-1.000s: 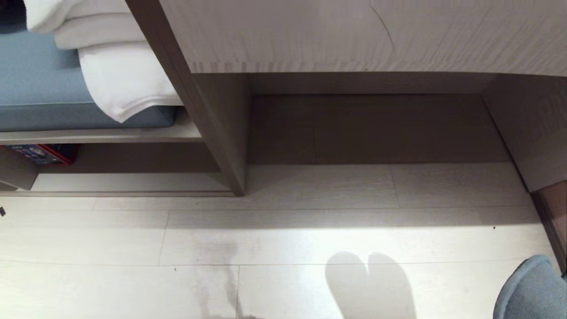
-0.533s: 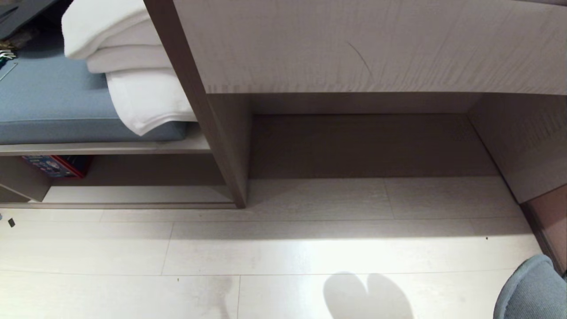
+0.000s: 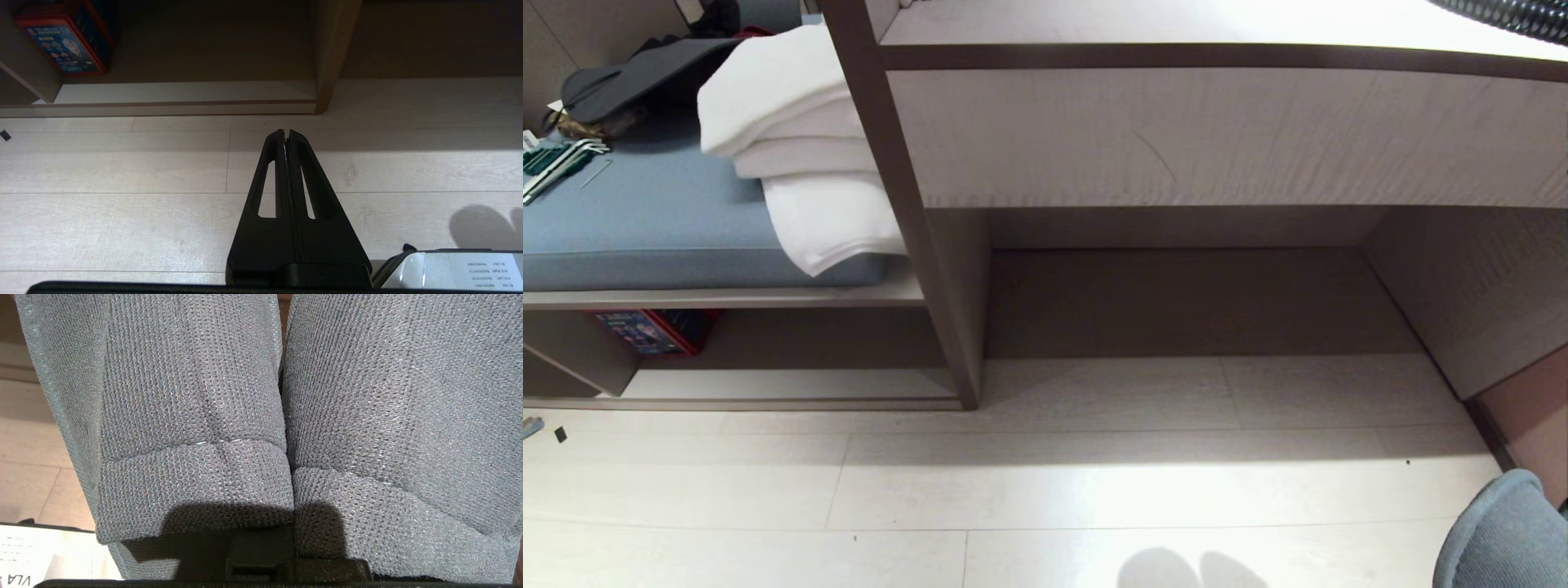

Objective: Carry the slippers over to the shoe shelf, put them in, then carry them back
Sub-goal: Place the slippers into the shoe cabinet

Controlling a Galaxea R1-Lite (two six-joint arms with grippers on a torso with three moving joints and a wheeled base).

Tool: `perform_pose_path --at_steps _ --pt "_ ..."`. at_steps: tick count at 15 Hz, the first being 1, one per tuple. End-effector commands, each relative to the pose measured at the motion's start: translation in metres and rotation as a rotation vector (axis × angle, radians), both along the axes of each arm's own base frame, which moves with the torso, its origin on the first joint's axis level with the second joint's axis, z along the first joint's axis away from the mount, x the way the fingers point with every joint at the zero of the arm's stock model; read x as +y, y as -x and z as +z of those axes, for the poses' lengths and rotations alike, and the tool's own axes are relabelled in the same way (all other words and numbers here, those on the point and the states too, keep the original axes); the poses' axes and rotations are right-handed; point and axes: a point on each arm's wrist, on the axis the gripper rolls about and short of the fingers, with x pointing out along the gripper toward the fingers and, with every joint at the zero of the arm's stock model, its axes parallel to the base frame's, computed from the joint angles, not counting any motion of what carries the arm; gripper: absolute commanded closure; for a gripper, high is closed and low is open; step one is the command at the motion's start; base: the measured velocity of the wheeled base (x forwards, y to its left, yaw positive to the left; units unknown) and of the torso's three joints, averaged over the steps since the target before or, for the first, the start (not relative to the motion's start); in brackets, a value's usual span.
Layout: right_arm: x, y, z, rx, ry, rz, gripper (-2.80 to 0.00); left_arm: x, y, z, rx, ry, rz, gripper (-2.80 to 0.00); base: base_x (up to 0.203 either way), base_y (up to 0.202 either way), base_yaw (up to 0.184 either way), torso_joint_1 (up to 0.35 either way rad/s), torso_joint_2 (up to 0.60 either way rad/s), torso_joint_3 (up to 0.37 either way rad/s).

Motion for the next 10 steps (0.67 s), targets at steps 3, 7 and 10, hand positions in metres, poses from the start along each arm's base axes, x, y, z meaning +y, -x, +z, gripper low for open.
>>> perform_pose_path --at_steps 3,7,10 --pt "0.0000 0.0000 0.0000 0.000 0.001 0.001 0.00 0.0000 0.0000 0.0000 0.000 0.001 0.000 0.00 0.000 0.000 0.000 0.005 0.00 0.201" --pt "0.0000 0.0000 0.0000 0.000 0.001 0.001 0.00 0.0000 0.0000 0.0000 0.000 0.001 0.000 0.00 0.000 0.000 0.000 0.003 0.00 0.203" --pt "0.0000 0.0000 0.0000 0.000 0.000 0.001 0.00 0.0000 -0.0001 0.0001 0.001 0.001 0.000 0.00 0.000 0.000 0.000 0.002 0.00 0.205"
